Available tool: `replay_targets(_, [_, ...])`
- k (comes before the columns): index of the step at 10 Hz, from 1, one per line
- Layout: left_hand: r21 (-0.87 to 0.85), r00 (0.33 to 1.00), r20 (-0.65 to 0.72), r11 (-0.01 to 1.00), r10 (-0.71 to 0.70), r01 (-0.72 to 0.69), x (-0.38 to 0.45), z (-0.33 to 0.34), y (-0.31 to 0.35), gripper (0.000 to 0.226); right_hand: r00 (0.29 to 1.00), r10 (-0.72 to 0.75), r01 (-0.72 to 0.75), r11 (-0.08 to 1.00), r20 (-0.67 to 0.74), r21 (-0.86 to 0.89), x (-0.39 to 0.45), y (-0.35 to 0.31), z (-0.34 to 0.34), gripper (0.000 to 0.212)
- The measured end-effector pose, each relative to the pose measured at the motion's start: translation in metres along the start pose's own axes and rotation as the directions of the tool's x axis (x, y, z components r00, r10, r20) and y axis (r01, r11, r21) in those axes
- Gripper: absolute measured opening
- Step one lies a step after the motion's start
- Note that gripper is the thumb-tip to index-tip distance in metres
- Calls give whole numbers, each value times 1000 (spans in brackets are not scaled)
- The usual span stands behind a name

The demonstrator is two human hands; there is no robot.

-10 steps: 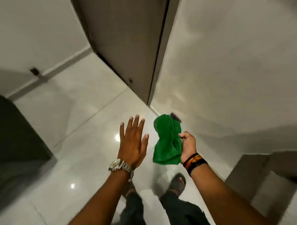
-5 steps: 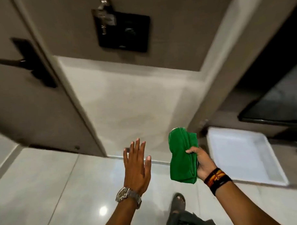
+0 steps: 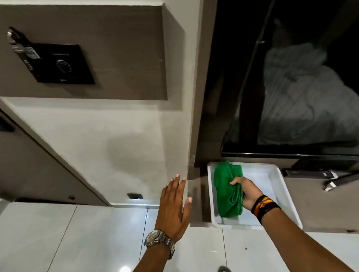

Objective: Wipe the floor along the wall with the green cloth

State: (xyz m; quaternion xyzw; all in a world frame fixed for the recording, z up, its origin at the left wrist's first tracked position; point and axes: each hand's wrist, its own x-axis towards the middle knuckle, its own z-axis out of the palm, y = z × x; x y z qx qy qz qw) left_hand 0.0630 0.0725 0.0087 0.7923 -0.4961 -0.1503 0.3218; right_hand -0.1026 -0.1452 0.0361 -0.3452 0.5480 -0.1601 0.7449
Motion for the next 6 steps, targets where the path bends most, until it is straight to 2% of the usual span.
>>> replay_targets(1, [27, 997, 33, 997, -68, 67, 4, 20, 14, 57, 975, -205, 138, 862, -87, -488, 29, 8, -13, 49])
replay_targets(2, [59, 993, 25, 992, -115, 113, 4, 27, 22, 60, 858, -512, 282, 397, 45, -873, 37, 36, -30, 72])
replay_targets(3, [109, 987, -6, 981, -164, 163, 10, 14, 29, 61, 836, -427, 356, -56, 344, -933, 37, 60, -43, 68])
replay_targets(4, [156, 989, -22, 977, -144, 146, 20, -20, 30, 62, 876, -317, 339, -134, 365, -931, 28, 64, -44, 60])
replay_targets(5, [251, 994, -54, 962, -98, 108, 35, -72, 24, 69, 883, -321, 305, -164, 343, -938, 11, 44, -35, 57])
replay_targets(6, [331, 986, -164, 942, -1, 56, 52, -128, 19, 71, 813, -406, 449, -21, 418, -893, -14, 27, -21, 50])
